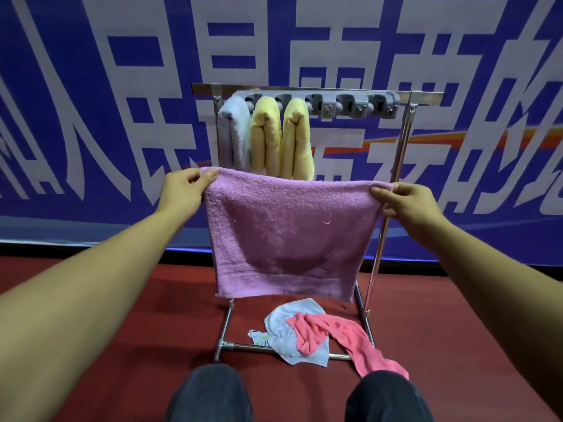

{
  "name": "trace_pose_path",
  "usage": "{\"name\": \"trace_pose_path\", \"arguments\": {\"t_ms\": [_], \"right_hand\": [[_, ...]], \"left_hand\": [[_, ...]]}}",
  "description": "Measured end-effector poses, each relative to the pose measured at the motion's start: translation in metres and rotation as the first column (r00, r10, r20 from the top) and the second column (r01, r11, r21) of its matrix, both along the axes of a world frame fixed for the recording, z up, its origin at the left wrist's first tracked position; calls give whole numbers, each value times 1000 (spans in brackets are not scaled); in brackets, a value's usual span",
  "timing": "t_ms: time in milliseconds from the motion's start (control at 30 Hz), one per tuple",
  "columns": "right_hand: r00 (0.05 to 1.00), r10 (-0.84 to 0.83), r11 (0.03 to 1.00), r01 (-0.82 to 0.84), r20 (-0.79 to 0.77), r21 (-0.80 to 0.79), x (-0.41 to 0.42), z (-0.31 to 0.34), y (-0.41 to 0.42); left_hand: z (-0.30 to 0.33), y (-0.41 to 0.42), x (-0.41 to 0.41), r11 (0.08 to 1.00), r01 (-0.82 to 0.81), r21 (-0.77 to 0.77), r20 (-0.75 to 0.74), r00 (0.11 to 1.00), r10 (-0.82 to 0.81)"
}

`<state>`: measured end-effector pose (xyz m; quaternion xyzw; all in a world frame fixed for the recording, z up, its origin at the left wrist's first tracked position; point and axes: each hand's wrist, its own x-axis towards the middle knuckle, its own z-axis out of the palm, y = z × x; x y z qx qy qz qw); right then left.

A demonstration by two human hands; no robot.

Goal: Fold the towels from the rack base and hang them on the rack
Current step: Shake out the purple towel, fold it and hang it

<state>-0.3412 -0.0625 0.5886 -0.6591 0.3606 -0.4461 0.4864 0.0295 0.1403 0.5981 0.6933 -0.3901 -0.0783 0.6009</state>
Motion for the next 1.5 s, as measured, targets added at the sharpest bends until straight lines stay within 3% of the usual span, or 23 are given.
{"name": "trace_pose_path", "arguments": {"t_ms": [100, 233, 367, 500, 667, 867, 1067, 1200, 1500], "right_hand": [[995, -75, 996, 71, -72, -53, 0, -15, -6], [993, -111, 993, 110, 29, 32, 7, -42, 2], [955, -231, 931, 162, 186, 327, 26, -86, 12], [923, -365, 840, 270, 120, 471, 50, -145, 14], [956, -282, 878, 293, -87, 379, 72, -215, 16], [980, -168, 888, 199, -111, 413, 97, -263, 28], [965, -10, 979, 63, -263, 194, 111, -271, 30], [983, 2, 966, 46, -186, 256, 117, -261, 39], [988, 43, 983, -16, -146, 183, 123, -244, 54]], "left_hand": [[-15, -2, 6, 999, 24, 24, 11, 1000, -24], [-45, -7, 4, 1000, -16, -5, -98, 995, 15], [-95, -20, -9, 995, -102, -3, -269, 958, 97], [-163, -35, -28, 980, -190, 61, -431, 880, 197], [-224, -49, -61, 981, -162, 108, -485, 853, 195], [-274, -59, -80, 979, -26, 204, -455, 883, 119], [-267, -66, -100, 982, 135, 134, -563, 826, -37], [-254, -68, -111, 990, 140, 22, -664, 742, -90], [-253, -75, -121, 993, 87, 80, -691, 723, -8]]}}
